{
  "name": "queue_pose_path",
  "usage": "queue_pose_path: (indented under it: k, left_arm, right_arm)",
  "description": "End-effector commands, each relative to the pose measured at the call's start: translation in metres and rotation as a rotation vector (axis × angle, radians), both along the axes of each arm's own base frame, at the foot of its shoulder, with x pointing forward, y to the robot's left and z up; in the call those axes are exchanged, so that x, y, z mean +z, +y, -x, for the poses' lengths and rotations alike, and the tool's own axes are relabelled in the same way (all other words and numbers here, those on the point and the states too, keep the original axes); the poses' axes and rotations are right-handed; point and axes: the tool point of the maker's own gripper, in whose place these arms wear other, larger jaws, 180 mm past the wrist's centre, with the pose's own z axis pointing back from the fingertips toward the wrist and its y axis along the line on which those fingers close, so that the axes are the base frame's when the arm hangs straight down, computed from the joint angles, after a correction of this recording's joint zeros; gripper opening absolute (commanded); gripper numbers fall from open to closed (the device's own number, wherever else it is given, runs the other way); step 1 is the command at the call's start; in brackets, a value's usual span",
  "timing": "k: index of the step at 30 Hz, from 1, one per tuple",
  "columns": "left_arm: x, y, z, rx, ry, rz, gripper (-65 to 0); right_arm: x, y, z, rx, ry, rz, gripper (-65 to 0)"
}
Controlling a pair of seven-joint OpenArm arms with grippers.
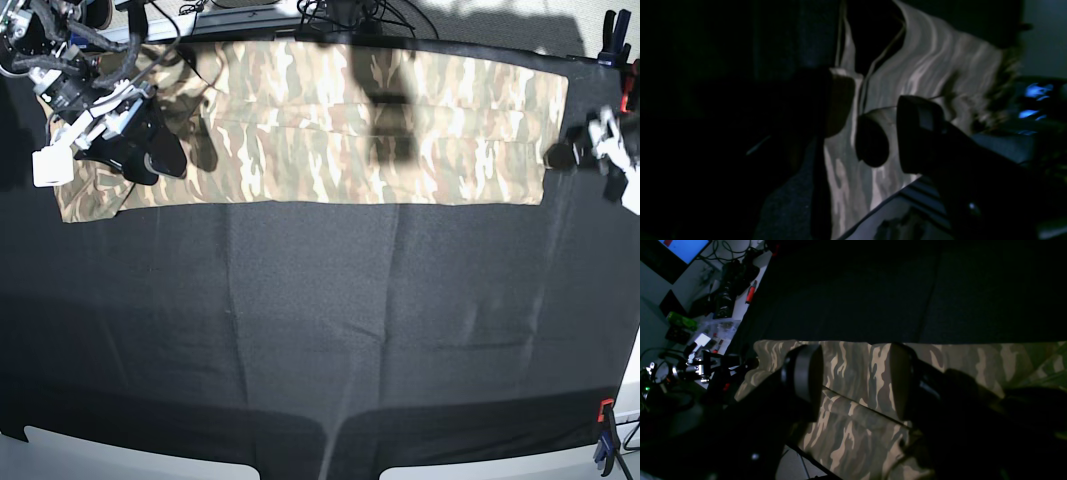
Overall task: Layout the t-shirt on the table in an organized manner, then fold the t-shirt properly
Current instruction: 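Grasp the strip's end near the left gripper with the left gripper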
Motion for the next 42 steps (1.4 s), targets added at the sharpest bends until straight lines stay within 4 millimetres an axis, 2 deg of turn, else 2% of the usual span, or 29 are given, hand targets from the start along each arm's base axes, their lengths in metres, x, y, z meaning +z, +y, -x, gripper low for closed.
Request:
queue_pose_path:
  k: [1,6,13,20,25,28,31,33,36,40,42]
  left_arm:
    - [0.004,0.005,0.001,-0.018,0.001,-0.016,-26.3]
    - [0.002,-0.005,0.006,-0.034,0.016,0.019,-26.3]
    - [-0.001,-0.037,0.007,-0.07,0.002,0.078,-26.3]
    - [0.006,-0.044,0.001,-0.09,-0.032,0.08,-27.1]
    - [-0.001,-0.051,0.009,-0.093,-0.013,0.087,-36.0]
    - [-0.002,-0.057,0.009,-0.091,-0.013,0.1,-37.1]
    - [0.0,-0.052,0.004,-0.076,-0.029,0.092,-38.0]
    - [0.002,-0.047,0.0,-0.061,-0.043,0.084,-45.4]
    - [0.004,-0.044,-0.005,-0.038,-0.063,0.082,-65.0]
    - [0.004,-0.043,-0.006,-0.04,-0.064,0.072,-65.0]
    - [-0.002,-0.038,-0.009,-0.057,-0.059,0.009,-65.0]
  right_arm:
    - [0.012,0.001,-0.002,0.009,-0.048,-0.005,-34.0]
    - [0.012,0.001,-0.002,0.009,-0.048,-0.005,-34.0]
    - [0.012,0.001,-0.002,0.009,-0.048,-0.005,-34.0]
    - [0.012,0.001,-0.002,0.009,-0.048,-0.005,-34.0]
    - [0.012,0.001,-0.002,0.009,-0.048,-0.005,-34.0]
    - [0.012,0.001,-0.002,0.009,-0.048,-0.005,-34.0]
    - [0.012,0.001,-0.002,0.009,-0.048,-0.005,-34.0]
    - [0.012,0.001,-0.002,0.009,-0.048,-0.005,-34.0]
    - [0.012,0.001,-0.002,0.009,-0.048,-0.005,-34.0]
    - [0.012,0.001,-0.002,0.009,-0.048,-0.005,-34.0]
    - [0.012,0.001,-0.002,0.009,-0.048,-0.005,-34.0]
